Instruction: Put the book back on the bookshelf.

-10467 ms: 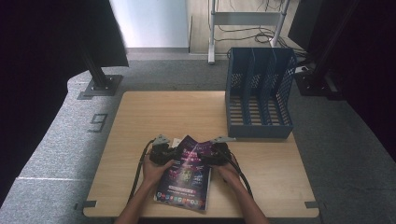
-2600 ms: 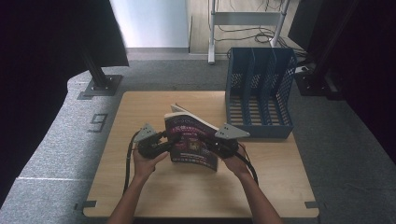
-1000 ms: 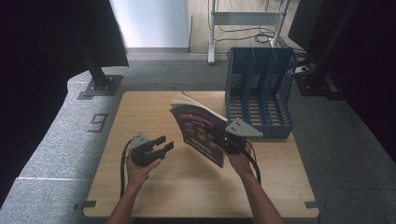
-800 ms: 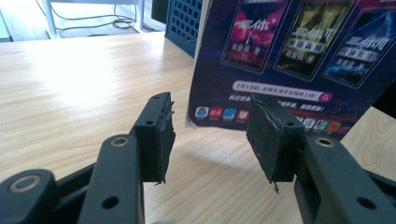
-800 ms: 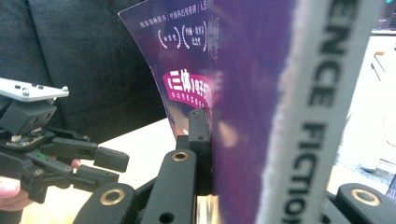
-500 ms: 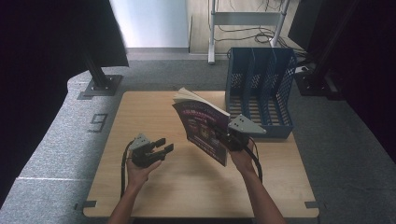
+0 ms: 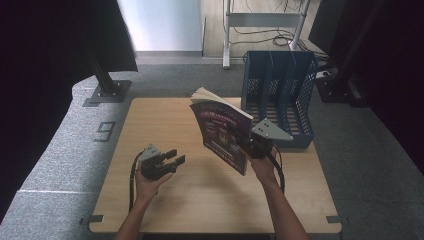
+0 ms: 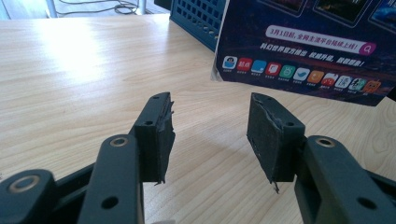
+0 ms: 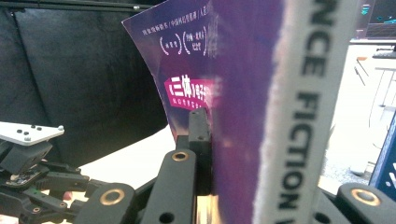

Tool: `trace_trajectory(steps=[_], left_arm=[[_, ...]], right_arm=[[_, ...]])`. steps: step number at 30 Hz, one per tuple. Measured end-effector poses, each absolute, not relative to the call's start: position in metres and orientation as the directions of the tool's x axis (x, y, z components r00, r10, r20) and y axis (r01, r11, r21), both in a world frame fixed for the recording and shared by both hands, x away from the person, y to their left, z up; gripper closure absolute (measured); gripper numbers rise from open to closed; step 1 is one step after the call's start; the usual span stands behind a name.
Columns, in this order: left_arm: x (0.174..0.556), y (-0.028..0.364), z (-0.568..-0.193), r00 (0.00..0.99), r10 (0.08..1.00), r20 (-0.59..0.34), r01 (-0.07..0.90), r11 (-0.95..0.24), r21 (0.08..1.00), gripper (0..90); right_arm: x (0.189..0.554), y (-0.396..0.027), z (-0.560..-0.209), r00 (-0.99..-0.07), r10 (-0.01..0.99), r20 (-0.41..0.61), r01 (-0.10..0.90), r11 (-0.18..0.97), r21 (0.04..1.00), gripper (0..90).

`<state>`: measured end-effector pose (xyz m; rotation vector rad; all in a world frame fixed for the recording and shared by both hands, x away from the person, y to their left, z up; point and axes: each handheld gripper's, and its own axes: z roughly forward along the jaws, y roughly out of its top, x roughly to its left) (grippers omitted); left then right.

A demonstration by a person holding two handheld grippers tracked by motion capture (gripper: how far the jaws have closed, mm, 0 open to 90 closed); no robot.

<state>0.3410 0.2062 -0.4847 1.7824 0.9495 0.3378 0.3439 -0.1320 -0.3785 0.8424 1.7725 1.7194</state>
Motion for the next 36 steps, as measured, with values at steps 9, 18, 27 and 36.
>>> trace_trajectory(steps=[9, 18, 27, 36], left_arm=[[0.342, 0.205, -0.487, 0.652, 0.729, -0.21, 0.457, -0.157, 0.876, 50.2], [0.342, 0.205, -0.488, 0.652, 0.729, -0.21, 0.46, -0.16, 0.874, 50.2], [0.343, 0.204, -0.491, 0.653, 0.727, -0.213, 0.469, -0.167, 0.867, 50.2], [0.345, 0.202, -0.493, 0.656, 0.723, -0.218, 0.476, -0.171, 0.863, 50.3]], right_arm=[[0.347, -0.136, -0.375, -0.647, 0.76, 0.064, 0.091, -0.007, 0.996, 81.6], [0.346, -0.143, -0.37, -0.637, 0.768, 0.072, 0.082, -0.025, 0.996, 81.6], [0.344, -0.151, -0.364, -0.617, 0.784, 0.072, 0.065, -0.041, 0.997, 81.7], [0.342, -0.159, -0.354, -0.602, 0.795, 0.065, 0.044, -0.049, 0.998, 81.7]])
